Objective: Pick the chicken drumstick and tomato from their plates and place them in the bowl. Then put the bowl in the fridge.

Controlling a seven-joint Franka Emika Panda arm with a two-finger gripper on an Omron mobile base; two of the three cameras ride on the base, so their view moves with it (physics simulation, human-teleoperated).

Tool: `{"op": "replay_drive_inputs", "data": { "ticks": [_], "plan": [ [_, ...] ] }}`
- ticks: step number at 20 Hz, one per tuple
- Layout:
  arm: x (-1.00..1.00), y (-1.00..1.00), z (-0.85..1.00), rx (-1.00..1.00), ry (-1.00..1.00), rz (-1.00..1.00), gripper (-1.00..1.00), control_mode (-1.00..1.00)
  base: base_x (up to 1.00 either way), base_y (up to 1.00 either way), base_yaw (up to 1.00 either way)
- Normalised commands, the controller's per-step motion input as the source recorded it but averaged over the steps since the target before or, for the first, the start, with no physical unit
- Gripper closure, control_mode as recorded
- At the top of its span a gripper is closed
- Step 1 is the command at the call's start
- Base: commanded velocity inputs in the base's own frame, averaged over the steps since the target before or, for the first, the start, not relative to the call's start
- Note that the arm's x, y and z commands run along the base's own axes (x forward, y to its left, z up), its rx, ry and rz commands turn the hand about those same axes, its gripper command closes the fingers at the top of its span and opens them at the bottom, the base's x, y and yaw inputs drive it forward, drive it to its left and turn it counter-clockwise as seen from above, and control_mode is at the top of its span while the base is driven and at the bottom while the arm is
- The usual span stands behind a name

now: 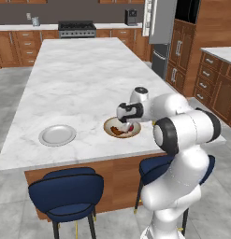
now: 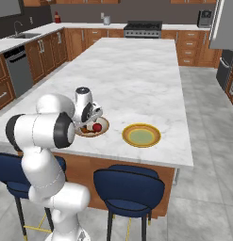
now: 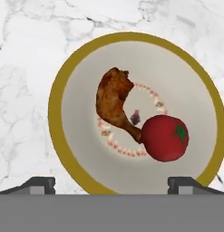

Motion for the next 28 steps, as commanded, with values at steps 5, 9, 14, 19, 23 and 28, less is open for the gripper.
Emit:
{"op": "replay_drive_inputs", "data": {
  "ticks": [5, 9, 14, 19, 23, 28],
  "plan": [
    [-0.29, 0.4, -0.12, -0.21, -0.03, 0.11, -1.0, -1.0, 0.0, 0.0, 0.0],
    [0.1, 0.13, -0.17, -0.19, 0.05, 0.0, -1.0, -1.0, 0.0, 0.0, 0.0],
    [-0.04, 0.05, -0.19, -0.07, 0.0, 0.04, -1.0, -1.0, 0.0, 0.0, 0.0],
    [0.32, -0.06, -0.32, -0.18, 0.0, 0.03, -1.0, -1.0, 0.0, 0.0, 0.0],
    [0.26, -0.02, -0.33, -0.12, 0.0, 0.05, -1.0, -1.0, 0.0, 0.0, 0.0],
    [0.24, 0.0, -0.21, 0.0, 0.0, 0.08, -1.0, -1.0, 0.0, 0.0, 0.0]
  ]
}}
